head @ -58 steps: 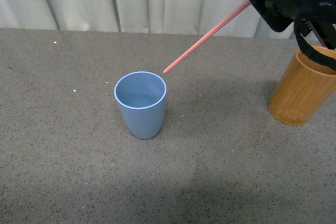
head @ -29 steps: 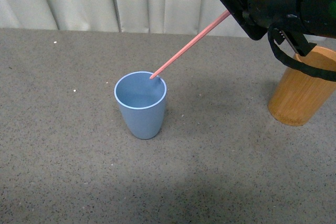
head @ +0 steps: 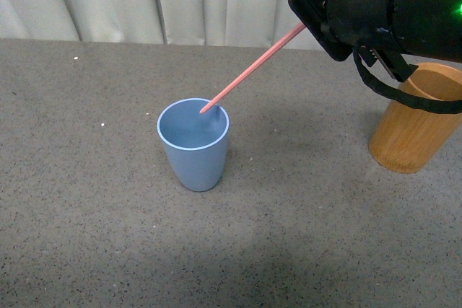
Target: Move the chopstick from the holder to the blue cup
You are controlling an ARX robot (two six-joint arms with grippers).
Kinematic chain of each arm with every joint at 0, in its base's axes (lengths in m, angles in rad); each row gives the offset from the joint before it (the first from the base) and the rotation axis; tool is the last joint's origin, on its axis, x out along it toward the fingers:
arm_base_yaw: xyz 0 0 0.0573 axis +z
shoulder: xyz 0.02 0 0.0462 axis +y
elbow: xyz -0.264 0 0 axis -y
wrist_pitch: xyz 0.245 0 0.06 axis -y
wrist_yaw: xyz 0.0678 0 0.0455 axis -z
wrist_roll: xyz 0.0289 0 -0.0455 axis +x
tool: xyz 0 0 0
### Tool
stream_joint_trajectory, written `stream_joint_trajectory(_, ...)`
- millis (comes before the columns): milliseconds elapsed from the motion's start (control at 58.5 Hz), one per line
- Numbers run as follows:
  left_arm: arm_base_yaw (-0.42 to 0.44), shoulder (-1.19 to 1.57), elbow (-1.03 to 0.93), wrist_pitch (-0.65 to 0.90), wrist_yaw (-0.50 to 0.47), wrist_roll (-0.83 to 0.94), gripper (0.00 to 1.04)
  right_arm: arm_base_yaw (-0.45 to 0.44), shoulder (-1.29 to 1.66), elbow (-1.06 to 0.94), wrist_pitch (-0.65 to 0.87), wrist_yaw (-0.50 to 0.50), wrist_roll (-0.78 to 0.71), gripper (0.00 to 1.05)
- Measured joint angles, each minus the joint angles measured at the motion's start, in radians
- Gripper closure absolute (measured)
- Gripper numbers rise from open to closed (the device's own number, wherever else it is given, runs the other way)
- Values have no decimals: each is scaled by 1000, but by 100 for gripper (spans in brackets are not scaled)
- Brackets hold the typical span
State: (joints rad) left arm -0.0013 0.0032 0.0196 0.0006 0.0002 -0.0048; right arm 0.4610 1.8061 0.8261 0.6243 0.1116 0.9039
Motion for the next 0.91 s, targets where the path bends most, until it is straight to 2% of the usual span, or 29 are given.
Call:
stream_joint_trajectory(205,0,0,0,0,0,0,7,10,8,23,-29,2,-2,104)
stream_joint_trajectory(530,0,0,0,0,0,0,7,28,11,28,-23,-2,-30,48)
stream_joint_trajectory(616,0,0,0,0,0,0,7,28,11,29,-40,16,-42,34)
stream_joint_trajectory(684,0,0,0,0,0,0,7,24,10,28,-55,62,-55,18)
stream_joint_trajectory(753,0,0,0,0,0,0,7,18,-5,18,-55,94,-64,8)
stream_joint_trajectory(804,0,0,0,0,0,0,7,11,-22,7,-54,114,-71,9)
stream_joint_trajectory(838,0,0,0,0,0,0,7,10,-22,-16,14,164,-126,13)
stream_joint_trajectory(855,0,0,0,0,0,0,7,3,-22,-48,114,218,-193,17)
stream_joint_trajectory(872,0,0,0,0,0,0,7,1,-22,-56,138,229,-211,18)
stream_joint_trajectory(907,0,0,0,0,1,0,7,-12,-29,-125,293,280,-346,25)
